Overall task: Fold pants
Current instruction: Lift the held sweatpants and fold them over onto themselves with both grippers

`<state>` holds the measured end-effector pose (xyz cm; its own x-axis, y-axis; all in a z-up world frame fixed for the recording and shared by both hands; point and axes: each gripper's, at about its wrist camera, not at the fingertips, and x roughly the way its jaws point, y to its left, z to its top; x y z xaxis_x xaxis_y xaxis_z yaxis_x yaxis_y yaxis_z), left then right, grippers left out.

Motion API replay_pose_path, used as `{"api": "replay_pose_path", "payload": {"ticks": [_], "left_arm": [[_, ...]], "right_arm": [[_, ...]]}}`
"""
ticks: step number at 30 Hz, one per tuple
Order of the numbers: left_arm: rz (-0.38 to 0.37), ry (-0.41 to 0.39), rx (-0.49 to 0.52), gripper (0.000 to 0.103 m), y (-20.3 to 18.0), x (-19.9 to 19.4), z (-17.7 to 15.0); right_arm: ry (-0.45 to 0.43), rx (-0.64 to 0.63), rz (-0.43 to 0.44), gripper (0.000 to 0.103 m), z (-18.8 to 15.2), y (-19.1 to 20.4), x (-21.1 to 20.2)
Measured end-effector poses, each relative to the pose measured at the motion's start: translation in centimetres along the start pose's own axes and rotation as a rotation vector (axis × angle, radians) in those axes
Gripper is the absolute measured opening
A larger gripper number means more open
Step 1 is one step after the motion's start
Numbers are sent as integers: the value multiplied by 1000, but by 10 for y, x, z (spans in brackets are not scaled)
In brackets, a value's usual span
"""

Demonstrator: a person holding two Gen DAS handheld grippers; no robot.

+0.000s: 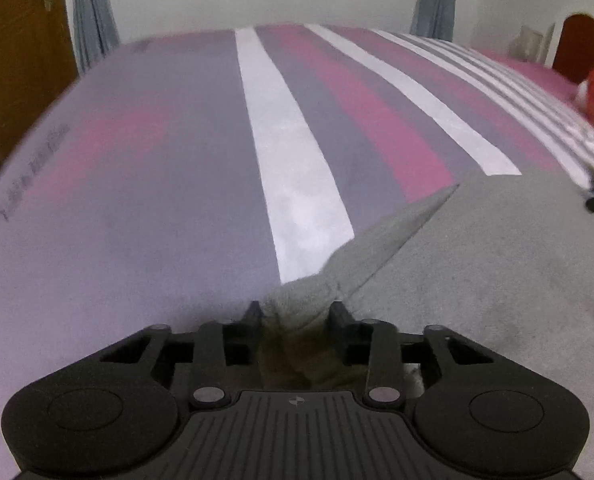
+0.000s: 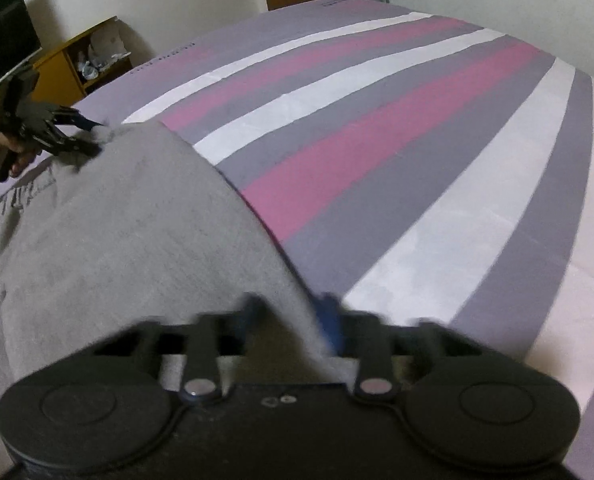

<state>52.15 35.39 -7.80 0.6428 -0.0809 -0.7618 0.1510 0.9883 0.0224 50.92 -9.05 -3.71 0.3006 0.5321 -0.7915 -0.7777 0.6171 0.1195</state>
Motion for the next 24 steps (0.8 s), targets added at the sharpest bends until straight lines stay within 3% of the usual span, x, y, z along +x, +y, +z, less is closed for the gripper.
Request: {"api": "replay_pose_path", "payload": {"ticks": [2,6,10,15,19,24], "left_arm": [[17,-35,-2,18,-5,-10,-1],[-6,-157,-27,16,-2,-56,-12],[-27,-272,-38,15,-10,-114,-32],[-45,-374,-42,15,-32,-188,-75],[-19,-396,-28,15,-47,-230,-119],[11,-298,-42,16,-69,-238,-188]], "right_arm": [[-15,-7,-40,5,-1,9,-3],[-116,-12,-102,4,-9,28,-37],[-223,-101,-144,4,-20,80,-95],[-278,-173,-185,4,-54,140,-156],[-309,-192,-219,4,-91,183,-183],[-320,-116,-202,4,-144,227,-180]]}}
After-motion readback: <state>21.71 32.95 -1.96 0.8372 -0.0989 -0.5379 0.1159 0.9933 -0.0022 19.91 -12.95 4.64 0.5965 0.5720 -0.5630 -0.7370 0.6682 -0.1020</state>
